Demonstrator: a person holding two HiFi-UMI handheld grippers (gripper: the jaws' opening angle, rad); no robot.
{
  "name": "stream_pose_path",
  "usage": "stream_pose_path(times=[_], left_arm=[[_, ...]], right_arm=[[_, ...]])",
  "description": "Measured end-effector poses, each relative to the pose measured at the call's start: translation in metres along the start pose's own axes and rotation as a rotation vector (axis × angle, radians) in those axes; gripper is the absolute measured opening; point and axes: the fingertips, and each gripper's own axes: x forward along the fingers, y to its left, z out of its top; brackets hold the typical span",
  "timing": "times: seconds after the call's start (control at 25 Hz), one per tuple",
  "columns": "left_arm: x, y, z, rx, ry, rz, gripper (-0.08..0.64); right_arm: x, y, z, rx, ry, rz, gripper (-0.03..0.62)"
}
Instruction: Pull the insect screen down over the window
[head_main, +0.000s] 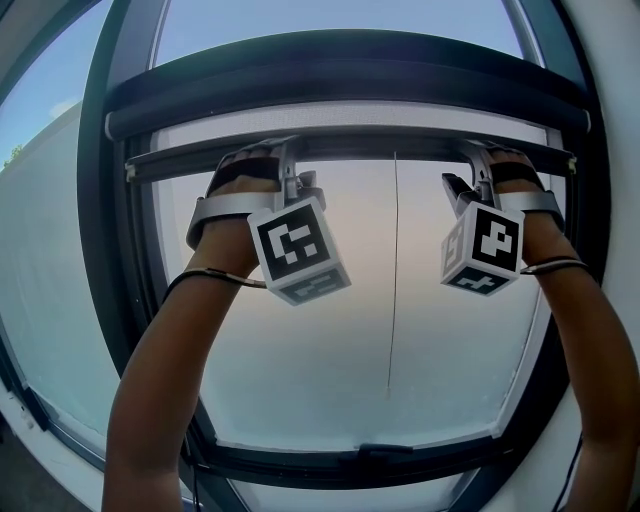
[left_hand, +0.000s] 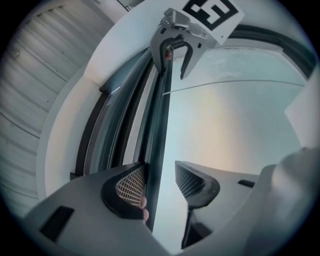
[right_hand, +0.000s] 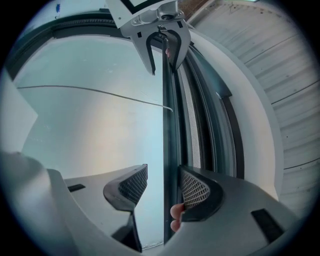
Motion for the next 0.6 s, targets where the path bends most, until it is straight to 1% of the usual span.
stream_pose_path(times=[0.08, 0.24, 0.32, 0.4, 0.52, 0.6], left_arm=[[-0.004, -0.008, -0.002, 0.011, 0.011, -0.035, 0.181], [-0.015, -0.018, -0.004, -0.026, 0.014, -0.124, 0.181], [-0.02, -0.027, -0.004, -0.038, 0.013, -0.158, 0.18], [-0.023, -0.033, -0.005, -0.027, 0.016, -0.164, 0.181], [-0.027, -0.041, -0.004, 0.0, 0.021, -0.161, 0.18], [-0.03, -0.045, -0.003, 0.002, 0.009, -0.16, 0.181]], right_arm=[[-0.004, 0.006, 0.001, -0.004, 0.012, 0.029, 0.179], [-0.013, 0.015, 0.006, -0.003, 0.015, 0.053, 0.179], [-0.018, 0.022, 0.005, 0.004, 0.012, 0.078, 0.179], [-0.022, 0.028, 0.004, 0.01, 0.015, 0.095, 0.179], [-0.026, 0.036, 0.003, 0.005, 0.021, 0.099, 0.179], [-0.029, 0.042, 0.003, 0.014, 0.013, 0.12, 0.18]])
